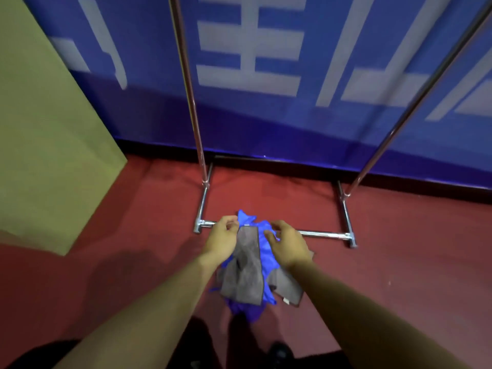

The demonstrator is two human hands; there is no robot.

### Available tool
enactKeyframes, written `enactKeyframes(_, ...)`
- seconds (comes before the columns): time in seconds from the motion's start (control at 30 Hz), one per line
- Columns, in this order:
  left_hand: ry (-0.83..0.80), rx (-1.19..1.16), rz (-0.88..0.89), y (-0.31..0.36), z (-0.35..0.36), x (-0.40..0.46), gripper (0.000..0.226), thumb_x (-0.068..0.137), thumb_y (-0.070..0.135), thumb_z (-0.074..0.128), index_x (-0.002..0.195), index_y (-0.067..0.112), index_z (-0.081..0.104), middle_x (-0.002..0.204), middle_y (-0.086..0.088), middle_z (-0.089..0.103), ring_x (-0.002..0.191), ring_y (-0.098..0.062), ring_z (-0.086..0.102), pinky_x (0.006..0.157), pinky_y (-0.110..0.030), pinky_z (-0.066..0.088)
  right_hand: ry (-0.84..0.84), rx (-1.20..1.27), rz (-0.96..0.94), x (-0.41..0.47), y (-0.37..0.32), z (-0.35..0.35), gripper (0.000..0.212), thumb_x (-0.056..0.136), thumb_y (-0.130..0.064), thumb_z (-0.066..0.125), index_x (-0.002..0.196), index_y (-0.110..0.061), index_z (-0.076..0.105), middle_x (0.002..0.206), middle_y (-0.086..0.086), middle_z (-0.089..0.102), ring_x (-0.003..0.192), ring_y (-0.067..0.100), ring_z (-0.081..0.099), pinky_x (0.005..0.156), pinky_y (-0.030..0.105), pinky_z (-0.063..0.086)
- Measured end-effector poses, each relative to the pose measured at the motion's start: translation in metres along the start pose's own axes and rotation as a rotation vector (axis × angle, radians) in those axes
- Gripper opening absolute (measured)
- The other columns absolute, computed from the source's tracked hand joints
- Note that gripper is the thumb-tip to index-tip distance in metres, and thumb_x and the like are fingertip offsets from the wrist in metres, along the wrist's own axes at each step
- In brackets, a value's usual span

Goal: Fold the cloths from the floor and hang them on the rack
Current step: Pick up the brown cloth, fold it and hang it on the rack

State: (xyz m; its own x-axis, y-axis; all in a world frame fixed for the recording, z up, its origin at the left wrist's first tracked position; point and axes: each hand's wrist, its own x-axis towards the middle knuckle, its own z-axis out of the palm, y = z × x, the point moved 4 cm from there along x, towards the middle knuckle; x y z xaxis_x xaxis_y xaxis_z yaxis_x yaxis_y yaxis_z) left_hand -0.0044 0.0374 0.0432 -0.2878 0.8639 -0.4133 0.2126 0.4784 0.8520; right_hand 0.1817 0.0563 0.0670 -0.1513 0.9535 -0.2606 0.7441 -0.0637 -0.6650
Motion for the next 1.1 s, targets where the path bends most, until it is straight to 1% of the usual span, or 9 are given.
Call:
enactKeyframes(0.17,-0.072,0.103,-0.149,-0.073,0.031,0.035,0.022,0.101,0.017,0.054,0.121,0.013,0.062,0.119,-0.020,0.069,0.109,-0.033,0.067,0.091,-0.048,0.052,-0.165,-0.048,0.141,0.023,0.066,0.055,0.044,0.098,-0.035,0.059,0.136,-0.013,0.057,0.135,0.011,0.064,0.122,0.030,0.062,0.101,0.039,0.048)
enactKeyframes(0.3,-0.062,0.173,-0.243,-0.107,0.043,0.059,0.032,0.102,0.018,0.053,0.129,0.002,0.061,0.126,-0.013,0.065,0.117,-0.028,0.061,0.088,-0.023,0.040,-0.253,-0.083,0.235,0.045,0.102,0.095,0.049,0.098,-0.035,0.058,0.142,-0.014,0.051,0.137,0.011,0.062,0.126,0.029,0.058,0.102,0.037,0.045)
enactKeyframes(0.47,0.059,0.142,-0.421,-0.150,0.065,0.093,0.041,0.102,0.025,0.052,0.136,0.002,0.055,0.140,-0.020,0.058,0.129,-0.034,0.053,0.102,-0.033,0.039,-0.305,-0.014,0.373,0.076,0.136,0.138,0.056,0.095,-0.038,0.063,0.143,-0.011,0.049,0.132,0.016,0.064,0.126,0.032,0.058,0.103,0.038,0.044)
enactKeyframes(0.6,0.160,0.117,-0.497,-0.175,0.076,0.112,0.032,0.106,0.019,0.042,0.116,-0.003,0.063,0.123,-0.027,0.064,0.115,-0.040,0.060,0.090,-0.038,0.043,-0.267,0.149,0.518,0.096,0.153,0.164,0.052,0.094,-0.035,0.068,0.134,-0.006,0.051,0.124,0.015,0.068,0.121,0.027,0.061,0.098,0.029,0.039)
enactKeyframes(0.7,0.213,0.042,-0.544,-0.193,0.079,0.115,0.027,0.105,0.018,0.046,0.093,0.000,0.063,0.106,-0.029,0.065,0.099,-0.036,0.063,0.080,-0.037,0.040,-0.233,0.283,0.638,0.098,0.163,0.182,0.043,0.089,-0.036,0.074,0.118,-0.011,0.056,0.116,0.015,0.070,0.112,0.028,0.065,0.100,0.034,0.046)
enactKeyframes(0.8,0.191,-0.027,-0.602,-0.209,0.085,0.117,0.035,0.104,0.022,0.049,0.094,-0.007,0.065,0.103,-0.031,0.067,0.099,-0.040,0.064,0.080,-0.037,0.043,-0.233,0.357,0.717,0.096,0.172,0.196,0.055,0.085,-0.041,0.077,0.124,-0.008,0.056,0.118,0.012,0.067,0.114,0.028,0.065,0.102,0.036,0.047)
enactKeyframes(0.93,0.180,-0.151,-0.625,-0.212,0.092,0.113,0.020,0.098,0.012,0.061,0.080,0.006,0.066,0.082,-0.011,0.065,0.089,-0.020,0.057,0.061,-0.025,0.041,-0.192,0.420,0.736,0.099,0.174,0.198,0.059,0.081,-0.047,0.079,0.123,-0.011,0.059,0.112,0.006,0.065,0.109,0.027,0.066,0.100,0.041,0.051)
enactKeyframes(1.03,0.074,-0.208,-0.707,-0.205,0.104,0.102,0.025,0.090,0.035,0.072,0.074,0.016,0.069,0.078,-0.008,0.072,0.072,-0.019,0.065,0.064,-0.027,0.050,-0.180,0.435,0.687,0.100,0.173,0.196,0.042,0.083,-0.048,0.077,0.099,-0.009,0.071,0.091,0.004,0.071,0.093,0.022,0.068,0.090,0.034,0.054)
enactKeyframes(1.1,-0.105,-0.320,-0.769,-0.201,0.116,0.097,0.042,0.086,0.053,0.069,0.092,0.012,0.077,0.085,-0.010,0.077,0.083,-0.022,0.072,0.080,-0.032,0.057,-0.213,0.550,0.714,0.099,0.172,0.198,0.039,0.084,-0.043,0.078,0.090,-0.005,0.077,0.086,0.009,0.077,0.090,0.026,0.073,0.090,0.039,0.057)
